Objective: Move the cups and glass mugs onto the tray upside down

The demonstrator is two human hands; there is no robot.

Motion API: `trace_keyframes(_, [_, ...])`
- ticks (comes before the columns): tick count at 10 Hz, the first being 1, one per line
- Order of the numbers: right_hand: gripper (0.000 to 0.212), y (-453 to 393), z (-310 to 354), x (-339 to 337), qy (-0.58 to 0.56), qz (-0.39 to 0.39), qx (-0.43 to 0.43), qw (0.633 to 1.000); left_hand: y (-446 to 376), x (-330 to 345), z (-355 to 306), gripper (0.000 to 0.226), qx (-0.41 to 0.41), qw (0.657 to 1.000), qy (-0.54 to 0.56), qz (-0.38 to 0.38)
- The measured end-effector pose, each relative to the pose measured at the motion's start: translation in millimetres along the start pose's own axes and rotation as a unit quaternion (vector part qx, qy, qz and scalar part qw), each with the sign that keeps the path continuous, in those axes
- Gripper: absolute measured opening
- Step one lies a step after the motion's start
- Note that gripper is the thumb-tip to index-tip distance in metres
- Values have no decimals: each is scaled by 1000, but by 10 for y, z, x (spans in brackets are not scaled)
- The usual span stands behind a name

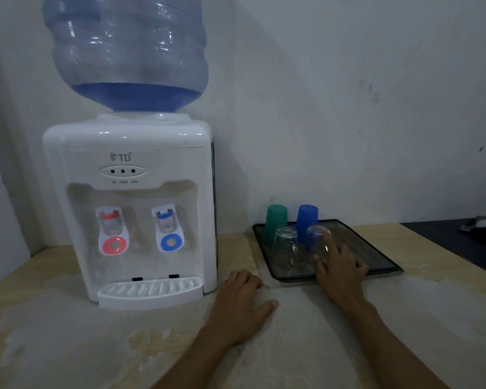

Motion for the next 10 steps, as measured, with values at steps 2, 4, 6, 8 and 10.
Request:
trace_keyframes(2, [35, 15, 33, -19, -20, -4, -19, 1000, 1, -1, 1, 59, -5, 1000, 5, -2])
trace_keyframes(4, [39, 16, 42, 28, -7, 30, -16, 999, 5, -8, -13, 59, -3, 1000, 8, 1])
trace_keyframes(6, [38, 36, 49, -10, -20, 29, -10, 999, 3, -14, -9, 58, -2, 1000, 2, 2])
trace_keyframes(8, [37, 49, 66, -58, -29, 26, -8, 999, 8, -34, -28, 57, -2, 1000, 3, 1])
trace_keyframes(10, [32, 41, 76, -135, -46, -18, -12, 999, -5, -15, -5, 57, -19, 1000, 16, 15])
Point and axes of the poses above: each hand's wrist, its own y-axis away from the middle knuckle, its own x-axis out of the palm, z = x × y, the point moved 10 cm from there along -y, towards the middle knuckle, and after that the axes turned 6 degrees about -z, right-handed, at the moved point
